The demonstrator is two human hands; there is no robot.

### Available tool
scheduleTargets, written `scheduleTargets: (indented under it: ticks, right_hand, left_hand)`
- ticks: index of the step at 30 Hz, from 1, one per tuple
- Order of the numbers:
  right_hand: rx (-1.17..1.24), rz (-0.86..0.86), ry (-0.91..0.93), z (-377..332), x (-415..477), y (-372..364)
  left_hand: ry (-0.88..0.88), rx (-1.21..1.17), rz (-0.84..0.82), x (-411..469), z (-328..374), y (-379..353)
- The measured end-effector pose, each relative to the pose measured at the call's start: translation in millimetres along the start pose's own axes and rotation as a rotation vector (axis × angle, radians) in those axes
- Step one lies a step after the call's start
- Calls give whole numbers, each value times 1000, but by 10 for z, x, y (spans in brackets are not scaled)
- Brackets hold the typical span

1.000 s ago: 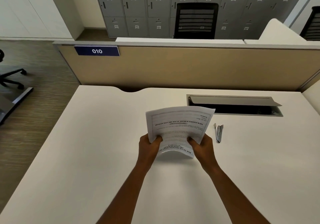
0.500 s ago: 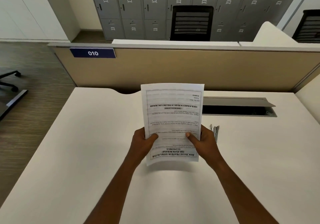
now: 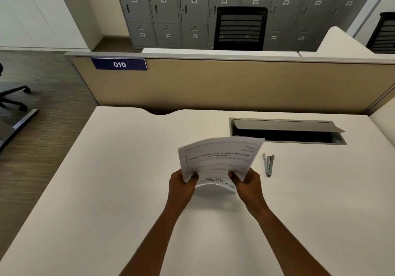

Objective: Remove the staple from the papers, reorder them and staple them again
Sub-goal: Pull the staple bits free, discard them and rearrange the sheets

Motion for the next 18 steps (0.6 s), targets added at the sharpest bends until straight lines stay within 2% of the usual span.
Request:
scheduleTargets:
  ticks: [6,13,16,18]
  right_hand:
    - [-72,0,12,67,-34,0]
    - [-230,-52,203,-405,63,7]
    - [-310,-50,297,-667,117,34]
    - [-396,-46,348,-817,144,68]
  left_hand:
    - [29,-2,7,-43,-1,-9]
    - [-5,-44,30,26,123,88]
    - [-87,-7,78,27,274,192]
    - [-253,90,217,-60,501,325]
Point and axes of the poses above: each hand's wrist, its own x-axis towards the middle knuckle, its own y-axis out of the back of the hand, z = x × y, the point moved 8 cm from there along x, towards the middle knuckle, and after that the axes turned 3 degrees about z, right-handed, at the moved point
